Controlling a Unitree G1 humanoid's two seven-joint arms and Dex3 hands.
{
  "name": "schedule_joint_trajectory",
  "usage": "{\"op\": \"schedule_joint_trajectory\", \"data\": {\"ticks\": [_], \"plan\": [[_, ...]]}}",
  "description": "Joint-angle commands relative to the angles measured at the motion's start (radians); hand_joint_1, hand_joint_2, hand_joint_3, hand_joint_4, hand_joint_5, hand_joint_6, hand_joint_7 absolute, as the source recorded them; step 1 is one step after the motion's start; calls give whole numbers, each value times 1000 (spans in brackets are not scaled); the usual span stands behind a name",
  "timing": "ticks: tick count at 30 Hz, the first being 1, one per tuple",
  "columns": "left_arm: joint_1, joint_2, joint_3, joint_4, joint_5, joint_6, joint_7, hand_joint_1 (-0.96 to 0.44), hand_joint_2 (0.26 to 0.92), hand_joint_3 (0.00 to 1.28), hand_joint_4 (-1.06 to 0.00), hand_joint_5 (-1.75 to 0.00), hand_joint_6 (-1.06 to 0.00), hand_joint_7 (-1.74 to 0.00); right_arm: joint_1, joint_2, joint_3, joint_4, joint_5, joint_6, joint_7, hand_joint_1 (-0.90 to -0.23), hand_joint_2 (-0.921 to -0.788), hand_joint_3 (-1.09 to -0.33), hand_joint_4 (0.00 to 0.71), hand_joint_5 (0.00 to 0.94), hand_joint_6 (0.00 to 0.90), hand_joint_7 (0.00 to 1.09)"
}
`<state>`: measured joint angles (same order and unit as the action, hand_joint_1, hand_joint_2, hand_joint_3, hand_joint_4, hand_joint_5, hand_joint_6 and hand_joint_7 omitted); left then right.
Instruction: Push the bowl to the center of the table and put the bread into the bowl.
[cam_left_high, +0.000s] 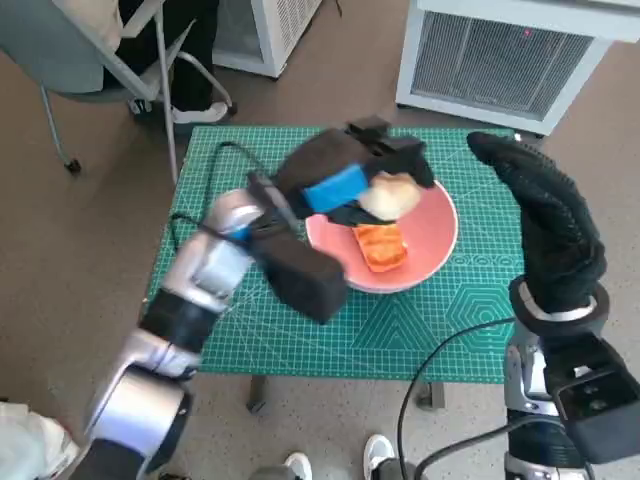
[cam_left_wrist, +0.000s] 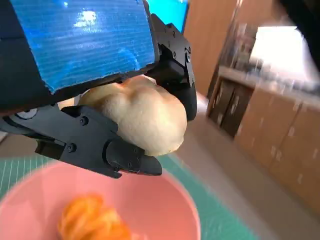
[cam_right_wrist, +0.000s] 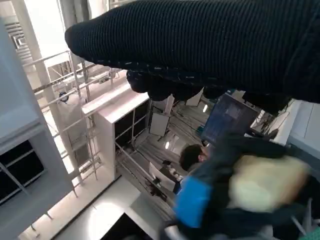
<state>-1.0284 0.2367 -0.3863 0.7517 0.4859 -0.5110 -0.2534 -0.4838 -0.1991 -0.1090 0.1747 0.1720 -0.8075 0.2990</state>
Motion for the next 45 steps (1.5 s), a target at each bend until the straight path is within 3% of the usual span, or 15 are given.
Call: {"op": "schedule_joint_trajectory", "data": {"ticks": [1,3,6,9,16,20,31,37,45], "plan": [[-58,-17,-37,100,18,21,-72,-155,905,286,-372,-823,-323,-1325,30,-4,-7,-10,-12,5,-12,-590,-921,-792,280,1,-1,638],[-65,-21,-47,119,18,44,-111,-149,881,207,-243,-359,-181,-815,34,-2,-8,-16,-15,6,-16,-589,-921,-792,280,2,-1,636],[-71,-26,-61,115,26,91,-161,-213,870,103,-112,-118,-106,-477,39,0,-10,-20,-16,7,-21,-592,-921,-793,281,2,-1,634],[-72,-26,-75,106,41,109,-174,-323,865,56,-41,-38,-73,-341,42,1,-10,-24,-18,8,-25,-596,-921,-792,281,2,-1,633],[-59,-19,-84,125,58,59,-131,-500,879,31,-3,-2,-15,-242,41,-2,-18,-20,-14,13,-30,-609,-921,-792,280,1,-1,632],[-44,-15,-66,136,45,20,-88,-556,910,46,0,0,-6,-66,40,-3,-21,-27,-19,19,-38,-606,-921,-792,279,1,-1,630],[45,-15,91,110,-140,-131,5,-621,921,206,1,1,-4,-3,22,-8,-35,-60,-33,60,-72,-601,-921,-788,286,5,-1,647],[121,-48,205,36,-314,-198,3,-616,921,277,-10,-5,-102,-53,-4,-5,-39,-59,-33,77,-85,-594,-921,-774,296,9,-1,658],[219,-133,317,-69,-567,-247,-52,-602,921,334,-115,-45,-240,-122,-59,4,-29,-73,-51,117,-110,-577,-921,-772,300,10,-1,649]]}}
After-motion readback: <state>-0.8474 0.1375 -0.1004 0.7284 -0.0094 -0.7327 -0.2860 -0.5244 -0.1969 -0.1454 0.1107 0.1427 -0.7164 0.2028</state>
